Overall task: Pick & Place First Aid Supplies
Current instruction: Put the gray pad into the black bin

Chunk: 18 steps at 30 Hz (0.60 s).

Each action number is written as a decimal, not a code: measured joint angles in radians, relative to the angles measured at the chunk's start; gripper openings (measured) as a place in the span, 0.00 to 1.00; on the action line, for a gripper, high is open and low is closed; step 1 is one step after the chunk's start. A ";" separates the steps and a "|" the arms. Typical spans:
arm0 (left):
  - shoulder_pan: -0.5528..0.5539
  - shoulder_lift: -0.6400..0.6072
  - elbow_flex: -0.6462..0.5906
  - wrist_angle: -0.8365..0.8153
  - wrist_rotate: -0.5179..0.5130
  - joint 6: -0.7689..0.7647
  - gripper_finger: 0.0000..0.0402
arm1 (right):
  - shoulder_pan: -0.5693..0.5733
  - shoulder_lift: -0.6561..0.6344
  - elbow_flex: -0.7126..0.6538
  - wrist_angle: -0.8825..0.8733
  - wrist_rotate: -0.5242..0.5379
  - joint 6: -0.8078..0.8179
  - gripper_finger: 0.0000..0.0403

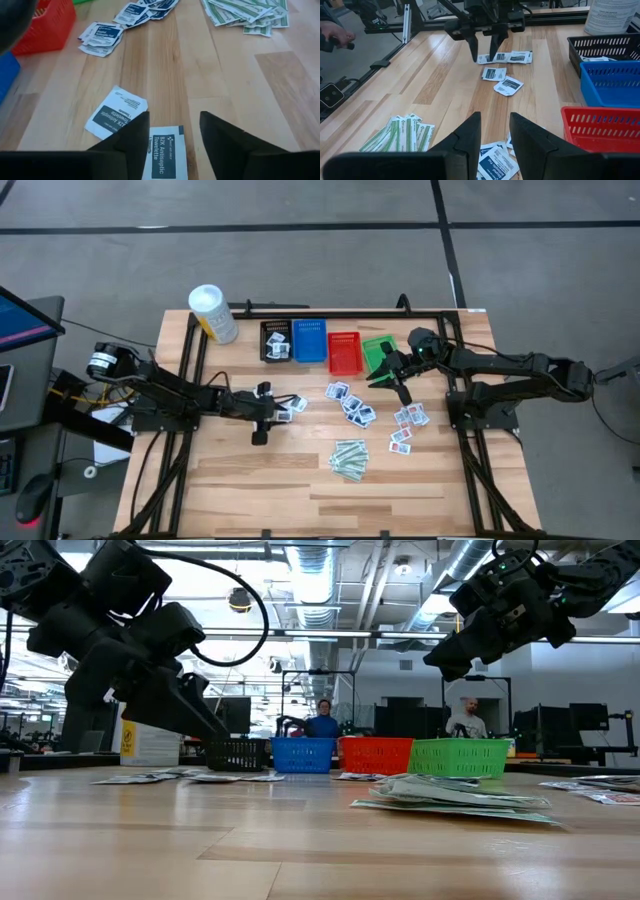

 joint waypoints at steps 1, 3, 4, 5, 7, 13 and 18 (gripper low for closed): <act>0.000 0.006 0.001 0.001 0.000 -0.001 0.46 | 0.000 0.000 0.000 0.000 0.000 0.000 0.24; 0.000 0.029 0.001 -0.002 0.000 -0.027 0.46 | 0.000 0.000 0.000 0.000 0.000 0.000 0.24; 0.000 0.048 0.002 -0.001 0.000 -0.040 0.46 | 0.000 0.000 0.000 0.000 0.000 0.000 0.24; 0.000 0.067 0.002 -0.005 0.000 -0.043 0.46 | 0.000 0.000 0.000 0.000 0.000 0.000 0.24; 0.000 0.108 0.002 -0.002 0.000 -0.045 0.46 | 0.000 0.000 0.000 0.000 0.000 0.000 0.24; 0.000 0.204 0.005 0.038 -0.011 -0.048 0.45 | 0.000 0.000 0.000 0.000 0.000 0.000 0.24; -0.001 0.241 0.008 0.053 -0.019 -0.050 0.45 | 0.000 0.000 0.000 0.000 0.000 0.000 0.24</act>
